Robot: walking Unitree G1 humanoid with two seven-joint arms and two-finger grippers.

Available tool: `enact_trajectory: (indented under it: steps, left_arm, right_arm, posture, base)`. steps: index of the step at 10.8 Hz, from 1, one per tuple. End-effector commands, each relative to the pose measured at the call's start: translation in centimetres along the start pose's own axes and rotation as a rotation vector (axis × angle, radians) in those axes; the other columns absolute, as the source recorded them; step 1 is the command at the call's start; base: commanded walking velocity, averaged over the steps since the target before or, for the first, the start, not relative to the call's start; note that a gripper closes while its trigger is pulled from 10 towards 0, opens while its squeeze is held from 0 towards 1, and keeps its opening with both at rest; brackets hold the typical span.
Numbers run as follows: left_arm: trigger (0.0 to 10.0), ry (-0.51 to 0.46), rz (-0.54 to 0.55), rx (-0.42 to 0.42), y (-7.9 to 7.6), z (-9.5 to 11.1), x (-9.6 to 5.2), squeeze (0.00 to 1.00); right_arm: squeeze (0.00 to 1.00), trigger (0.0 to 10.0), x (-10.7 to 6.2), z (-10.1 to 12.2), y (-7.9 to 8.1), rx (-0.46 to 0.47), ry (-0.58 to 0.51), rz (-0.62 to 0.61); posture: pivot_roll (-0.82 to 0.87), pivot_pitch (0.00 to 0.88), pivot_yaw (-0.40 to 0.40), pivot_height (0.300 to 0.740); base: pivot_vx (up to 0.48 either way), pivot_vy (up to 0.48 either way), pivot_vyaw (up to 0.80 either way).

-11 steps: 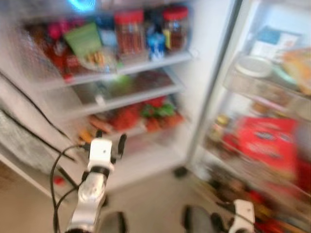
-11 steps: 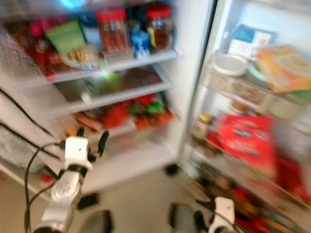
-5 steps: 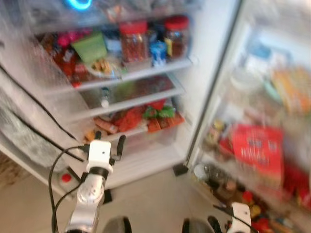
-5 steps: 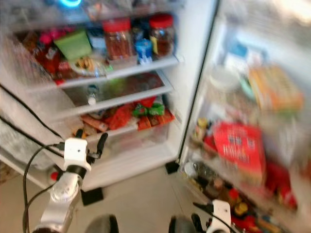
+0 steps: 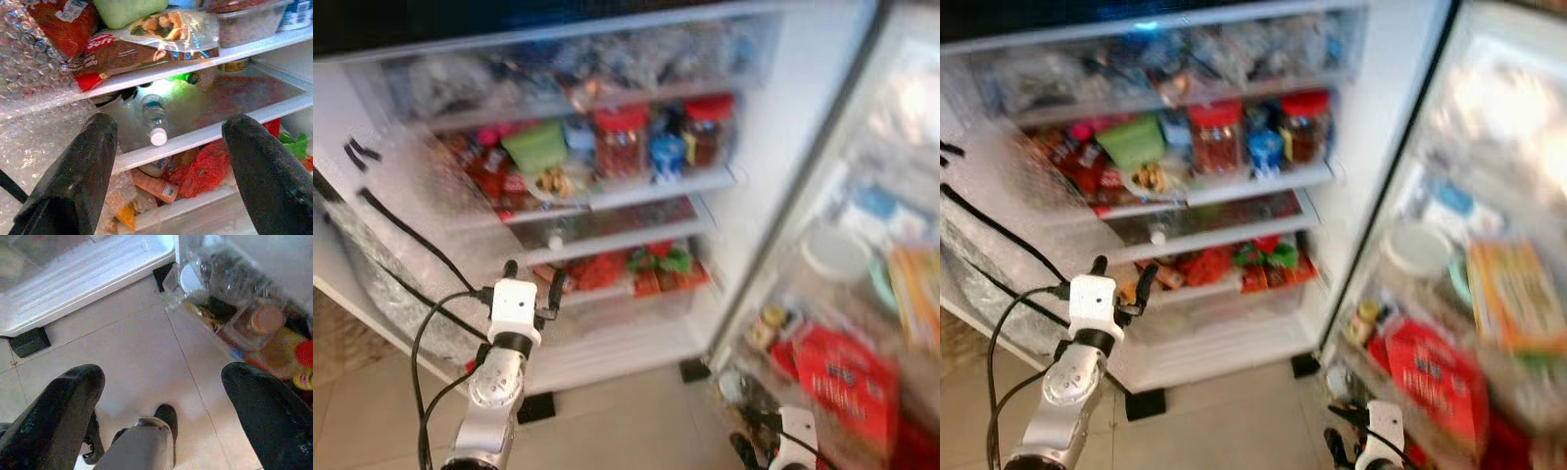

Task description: Restocking fridge

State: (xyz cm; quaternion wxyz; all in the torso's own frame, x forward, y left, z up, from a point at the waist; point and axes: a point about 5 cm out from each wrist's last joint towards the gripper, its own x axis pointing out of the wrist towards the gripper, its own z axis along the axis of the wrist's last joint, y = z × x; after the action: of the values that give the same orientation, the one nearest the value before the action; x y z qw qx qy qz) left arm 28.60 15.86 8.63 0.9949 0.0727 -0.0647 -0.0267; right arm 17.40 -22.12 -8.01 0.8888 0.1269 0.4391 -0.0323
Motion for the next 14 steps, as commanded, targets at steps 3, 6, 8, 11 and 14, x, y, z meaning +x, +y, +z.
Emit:
enact_trajectory:
  steps: [3,6,8,11,14]
  left_arm:
    - [10.0,0.227,0.034,0.023,1.8,-5.0,-2.8,0.0]
    - [10.0,0.59,0.063,0.009,3.0,-10.9,-7.4,0.0]
    - [10.0,0.87,0.031,0.011,2.9,-14.3,-11.6,0.0]
    - [10.0,0.95,0.068,-0.005,3.3,-15.2,-13.3,0.0]
    - [10.0,0.985,0.069,0.005,3.2,-15.6,-14.1,0.0]
  right_arm:
    - [0.0,10.0,-0.1,-0.6,0.0,0.012,0.024,0.002]
    - [0.0,10.0,-0.1,-0.6,0.0,0.011,0.025,0.005]
    - [0.0,10.0,-0.1,-0.5,0.0,0.004,0.025,0.005]
    - [0.0,10.0,0.0,-0.4,0.0,0.006,0.023,0.0]
    - [0.0,10.0,-0.1,-0.6,0.0,0.014,0.02,-0.003]
  posture:
    - [-0.08,0.025,0.009,0.74]
    - [-0.07,0.025,0.008,0.74]
    - [-0.07,0.022,0.008,0.74]
    - [-0.07,0.02,0.01,0.74]
    - [-0.08,0.023,0.021,0.74]
  base:
    - [0.0,0.0,0.0]
    - [0.0,0.0,0.0]
    - [0.0,0.0,0.0]
    - [0.0,0.477,0.0]
    - [0.0,0.476,0.0]
